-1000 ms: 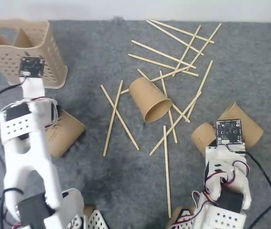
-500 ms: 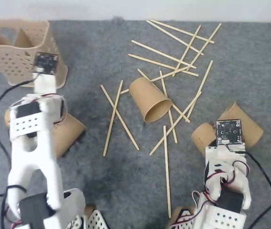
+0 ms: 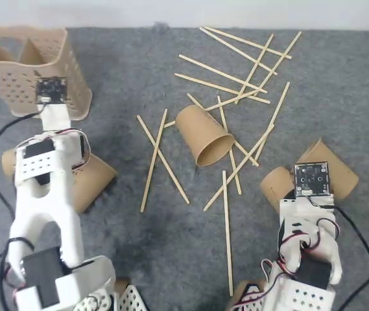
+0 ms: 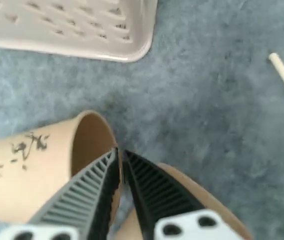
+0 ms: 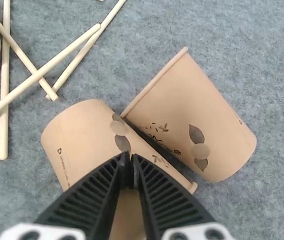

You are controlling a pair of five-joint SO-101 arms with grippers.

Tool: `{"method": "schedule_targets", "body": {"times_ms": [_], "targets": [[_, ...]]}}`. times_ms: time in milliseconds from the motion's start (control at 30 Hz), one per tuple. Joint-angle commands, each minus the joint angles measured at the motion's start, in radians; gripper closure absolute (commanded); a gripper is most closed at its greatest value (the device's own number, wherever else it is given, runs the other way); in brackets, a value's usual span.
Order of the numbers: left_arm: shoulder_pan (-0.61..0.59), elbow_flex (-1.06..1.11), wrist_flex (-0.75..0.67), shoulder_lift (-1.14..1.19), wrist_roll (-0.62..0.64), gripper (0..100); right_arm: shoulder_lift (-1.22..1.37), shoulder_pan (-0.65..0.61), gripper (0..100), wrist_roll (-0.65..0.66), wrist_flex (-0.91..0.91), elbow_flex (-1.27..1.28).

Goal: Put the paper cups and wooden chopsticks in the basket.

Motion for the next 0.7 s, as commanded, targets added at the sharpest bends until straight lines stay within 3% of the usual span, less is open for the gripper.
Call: {"method": "schedule_targets", "body": {"times_ms": [0, 400, 667], "targets": [[-0.100, -0.012, -0.017, -0.015, 0.011, 99, 0.005, -0.010, 98.9, 0.014, 0.013, 0.011], [-0.459, -0.085, -0.091, -0.005, -0.087, 99, 0.005, -0.012, 98.9, 0.015, 0.013, 0.011], [-0.559, -0.180, -0.140, -0.003, -0.086, 99, 0.005, -0.008, 98.9, 0.015, 0.013, 0.011]]}}
